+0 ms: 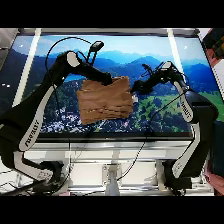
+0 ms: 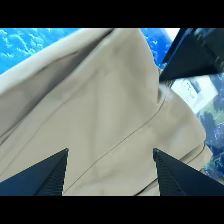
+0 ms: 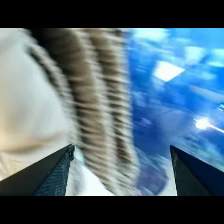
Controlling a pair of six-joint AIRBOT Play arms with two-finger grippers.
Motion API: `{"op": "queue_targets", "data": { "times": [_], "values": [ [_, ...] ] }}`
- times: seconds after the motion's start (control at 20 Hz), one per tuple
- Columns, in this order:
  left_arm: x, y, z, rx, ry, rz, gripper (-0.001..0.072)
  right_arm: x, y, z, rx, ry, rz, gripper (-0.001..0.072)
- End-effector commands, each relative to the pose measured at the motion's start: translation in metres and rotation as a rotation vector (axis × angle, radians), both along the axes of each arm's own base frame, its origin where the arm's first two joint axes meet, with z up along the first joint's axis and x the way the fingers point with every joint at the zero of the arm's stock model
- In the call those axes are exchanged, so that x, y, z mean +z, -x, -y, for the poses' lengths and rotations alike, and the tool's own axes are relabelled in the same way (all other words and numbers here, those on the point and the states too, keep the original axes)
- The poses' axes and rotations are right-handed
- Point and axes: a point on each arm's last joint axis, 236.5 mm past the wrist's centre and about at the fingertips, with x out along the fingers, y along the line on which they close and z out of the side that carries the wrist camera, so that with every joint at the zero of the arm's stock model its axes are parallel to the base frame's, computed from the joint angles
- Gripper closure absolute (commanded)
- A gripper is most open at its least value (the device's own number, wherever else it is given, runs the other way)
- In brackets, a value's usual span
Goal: Fold the clothes and pants, and hang the long-sleeved shirts on hangers.
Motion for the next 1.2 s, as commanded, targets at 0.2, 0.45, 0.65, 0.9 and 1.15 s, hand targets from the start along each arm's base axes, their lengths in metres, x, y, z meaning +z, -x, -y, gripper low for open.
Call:
{"op": "queue_targets", "data": {
  "times": [0.2,0.45,0.65,0.9,1.15],
  "values": [
    [0.000,0.001,0.000,-0.001,-0.001,-0.003,0.0135,0.070,-0.015,0.011,-0.098,-0.155,0.071,0.0011],
    [-0.001,0.004,0.001,-0.008,0.002,-0.017,0.0135,0.066,0.000,-0.053,0.060,-0.139,0.114,0.0003],
    [-0.003,0.010,0.000,-0.022,-0.007,-0.038,0.0135,0.030,0.001,-0.060,0.128,0.100,0.161,0.0003],
    [-0.004,0.013,-0.001,-0.029,-0.012,-0.050,0.0135,0.016,-0.025,-0.050,0.032,0.252,0.238,0.0012],
    [-0.004,0.013,-0.001,-0.014,-0.007,-0.062,0.0135,0.005,-0.018,-0.031,-0.011,0.244,0.151,0.0014]
  ]
}}
